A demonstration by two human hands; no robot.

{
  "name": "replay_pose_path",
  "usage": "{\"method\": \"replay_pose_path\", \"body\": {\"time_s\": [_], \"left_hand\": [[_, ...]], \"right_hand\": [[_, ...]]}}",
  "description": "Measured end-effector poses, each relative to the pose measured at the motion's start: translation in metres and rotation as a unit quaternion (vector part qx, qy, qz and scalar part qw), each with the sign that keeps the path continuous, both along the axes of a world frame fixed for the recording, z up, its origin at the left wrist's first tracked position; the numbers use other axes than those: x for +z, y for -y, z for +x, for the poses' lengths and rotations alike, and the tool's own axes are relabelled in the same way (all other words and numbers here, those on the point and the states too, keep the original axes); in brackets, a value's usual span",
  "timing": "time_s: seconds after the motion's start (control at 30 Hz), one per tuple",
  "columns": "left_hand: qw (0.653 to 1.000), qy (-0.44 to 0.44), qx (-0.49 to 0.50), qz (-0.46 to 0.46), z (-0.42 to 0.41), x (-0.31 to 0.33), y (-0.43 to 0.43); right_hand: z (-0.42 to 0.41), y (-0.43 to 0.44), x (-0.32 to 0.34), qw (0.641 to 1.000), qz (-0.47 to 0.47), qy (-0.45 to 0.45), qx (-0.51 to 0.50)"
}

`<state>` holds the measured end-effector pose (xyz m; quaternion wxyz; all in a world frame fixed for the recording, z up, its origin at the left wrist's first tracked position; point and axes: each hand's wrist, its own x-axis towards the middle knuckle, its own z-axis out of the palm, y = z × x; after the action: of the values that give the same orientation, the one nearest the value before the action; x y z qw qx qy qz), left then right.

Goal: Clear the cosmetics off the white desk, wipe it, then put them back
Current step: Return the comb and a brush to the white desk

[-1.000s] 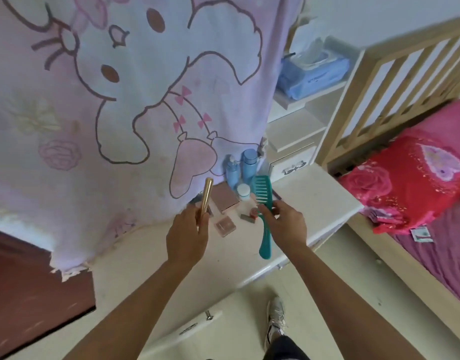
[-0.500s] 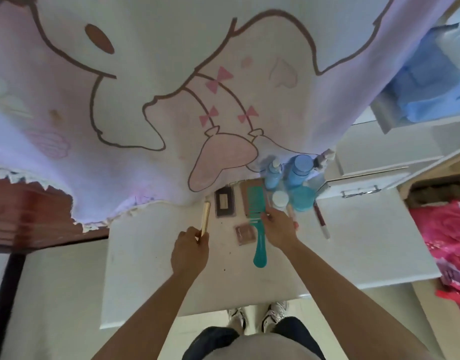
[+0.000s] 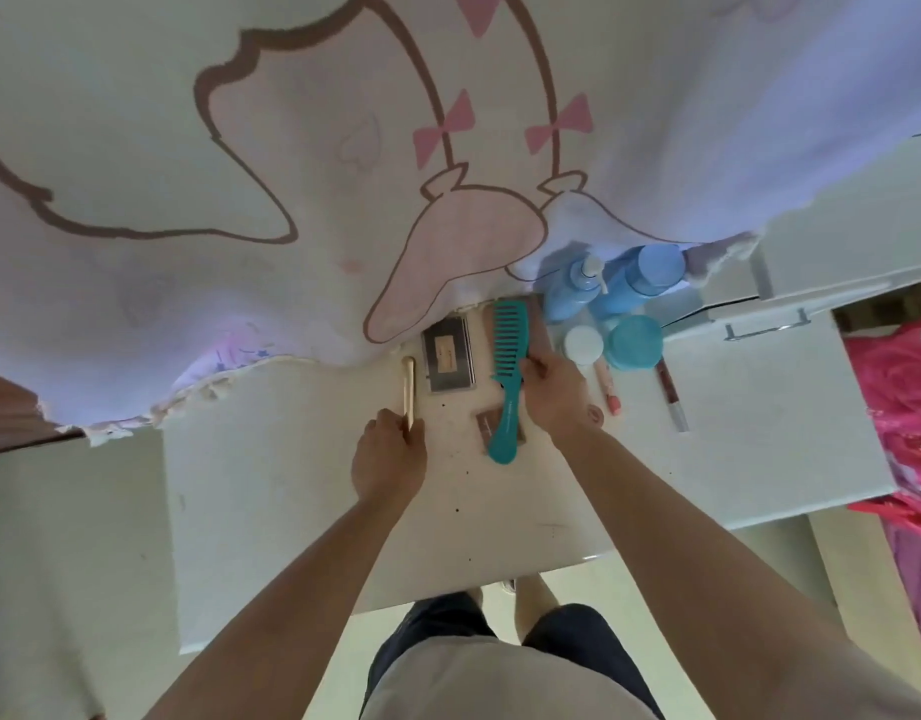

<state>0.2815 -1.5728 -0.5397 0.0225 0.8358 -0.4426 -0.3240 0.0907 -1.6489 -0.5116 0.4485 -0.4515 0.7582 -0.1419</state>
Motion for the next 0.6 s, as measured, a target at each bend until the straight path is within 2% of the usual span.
{"method": "replay_pose_path", "body": {"time_s": [0.17,0.37,0.47,0.6], "left_hand": [[1.0,0.008,-0.022,0.007,0.005,-0.003,0.006],[0.999,0.016,-0.047,-0.017,0.007,0.011,0.007],[0.993,0.062,-0.071,-0.063,0.012,0.033,0.009],[0.976,0.144,-0.103,-0.128,0.025,0.076,0.009]], "right_hand": [[0.005,-0.001,-0.005,0.997,-0.014,-0.064,-0.043],[-0.001,-0.003,0.011,0.993,-0.025,-0.116,-0.009],[-0.005,-0.002,0.031,0.99,-0.051,-0.13,0.03],[-0.007,0.002,0.061,0.978,-0.131,-0.123,0.103]]}}
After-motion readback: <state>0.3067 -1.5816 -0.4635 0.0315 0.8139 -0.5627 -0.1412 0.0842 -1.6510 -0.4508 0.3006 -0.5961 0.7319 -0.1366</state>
